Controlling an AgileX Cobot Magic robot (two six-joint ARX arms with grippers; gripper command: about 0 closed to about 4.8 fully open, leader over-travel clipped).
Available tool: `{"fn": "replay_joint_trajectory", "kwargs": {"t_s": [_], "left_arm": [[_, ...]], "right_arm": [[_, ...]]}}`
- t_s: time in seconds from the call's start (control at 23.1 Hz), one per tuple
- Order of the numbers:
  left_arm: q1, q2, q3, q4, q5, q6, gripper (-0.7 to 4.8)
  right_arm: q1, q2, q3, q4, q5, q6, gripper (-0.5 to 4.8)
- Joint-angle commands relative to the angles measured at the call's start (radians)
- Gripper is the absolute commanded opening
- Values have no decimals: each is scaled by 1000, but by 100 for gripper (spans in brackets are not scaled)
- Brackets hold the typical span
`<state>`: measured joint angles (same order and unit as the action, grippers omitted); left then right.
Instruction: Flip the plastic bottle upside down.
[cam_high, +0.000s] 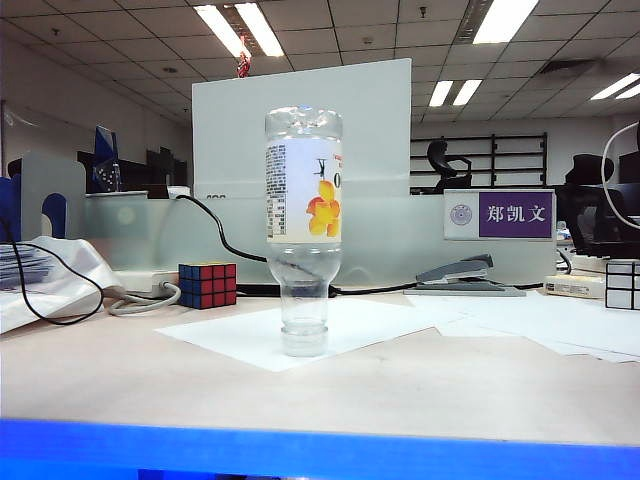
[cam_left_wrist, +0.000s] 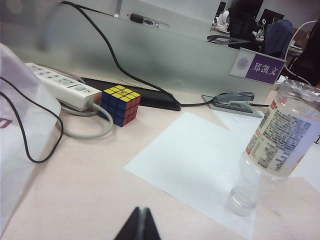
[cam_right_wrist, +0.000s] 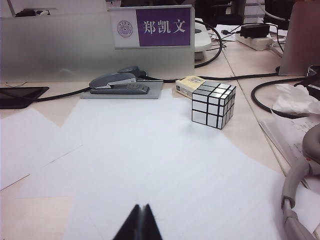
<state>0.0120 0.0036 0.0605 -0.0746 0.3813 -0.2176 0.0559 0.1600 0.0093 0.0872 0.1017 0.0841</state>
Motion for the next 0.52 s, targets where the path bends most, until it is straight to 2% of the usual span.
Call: {"fn": "replay_joint_trajectory", "kwargs": {"t_s": [0.04,0.17,0.22,0.26,0.3,0.39,0.52], "left_arm": [[2,-2,2,8,0,1,-4],[2,-2,2,6,-3,1,-4],[2,-2,1,12,-25,94,-4],[2,-2,0,11,-38,126,-4],[2,-2,-7,21,-90,166,-4],[2,-2,-30,50,-206,164,-4],[2,-2,-51,64,-256,158,-4]], "right_arm": [[2,0,-8,11,-3,-3,-9],[2,0,-8,11,-3,-3,-9],[2,0,-8,11,-3,-3,-9],[2,0,-8,11,-3,-3,-9],[2,0,-8,12,-3,-3,-9],[2,0,-8,11,-3,-3,-9],[2,0,-8,11,-3,-3,-9]]}}
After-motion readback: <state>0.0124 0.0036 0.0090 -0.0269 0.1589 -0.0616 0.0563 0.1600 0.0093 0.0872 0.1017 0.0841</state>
